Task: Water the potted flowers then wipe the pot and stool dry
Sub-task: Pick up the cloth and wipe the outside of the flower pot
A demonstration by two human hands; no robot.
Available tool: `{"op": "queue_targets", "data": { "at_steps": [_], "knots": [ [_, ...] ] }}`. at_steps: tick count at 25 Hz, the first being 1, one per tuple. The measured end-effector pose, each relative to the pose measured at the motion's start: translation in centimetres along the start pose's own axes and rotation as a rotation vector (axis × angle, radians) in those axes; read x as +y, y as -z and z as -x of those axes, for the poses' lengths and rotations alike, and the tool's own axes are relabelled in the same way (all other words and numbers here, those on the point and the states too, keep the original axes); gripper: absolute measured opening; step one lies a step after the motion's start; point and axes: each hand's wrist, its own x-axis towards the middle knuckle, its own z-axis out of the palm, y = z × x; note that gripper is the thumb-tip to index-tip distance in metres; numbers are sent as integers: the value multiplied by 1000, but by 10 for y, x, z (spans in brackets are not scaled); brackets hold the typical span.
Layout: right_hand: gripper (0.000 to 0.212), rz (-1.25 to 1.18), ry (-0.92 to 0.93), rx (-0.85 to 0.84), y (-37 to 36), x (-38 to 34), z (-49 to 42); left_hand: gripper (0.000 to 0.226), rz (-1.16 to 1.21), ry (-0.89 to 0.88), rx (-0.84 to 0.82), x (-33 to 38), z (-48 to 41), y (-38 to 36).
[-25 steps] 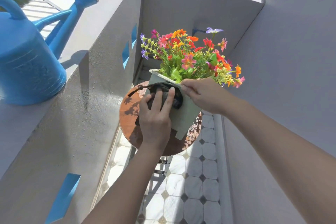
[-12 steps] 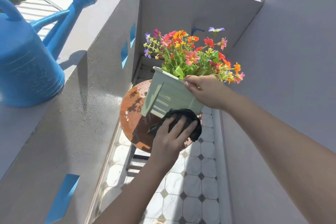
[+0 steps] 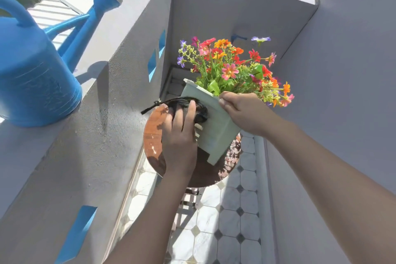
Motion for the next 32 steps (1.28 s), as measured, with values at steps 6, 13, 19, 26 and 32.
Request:
{"op": "queue_targets", "data": {
  "at_steps": [6,13,19,26,32],
  "knots": [
    [29,45,5,48,-2,5,1,54,232,-46,-81,32,34,11],
    [27,27,39,56,2,5,3,26,290,606,-261,29,-64,22],
    [27,87,188,19,1,9,9,34,1006,1286,-646,-11,-113,34],
    [29,254,63,45,-8,-2,21,41,439,862,-678,-3,-123,39],
    [30,300,-6,347,-33,-50,29,36,221,582,-604,11,-120,74]
  ]
}}
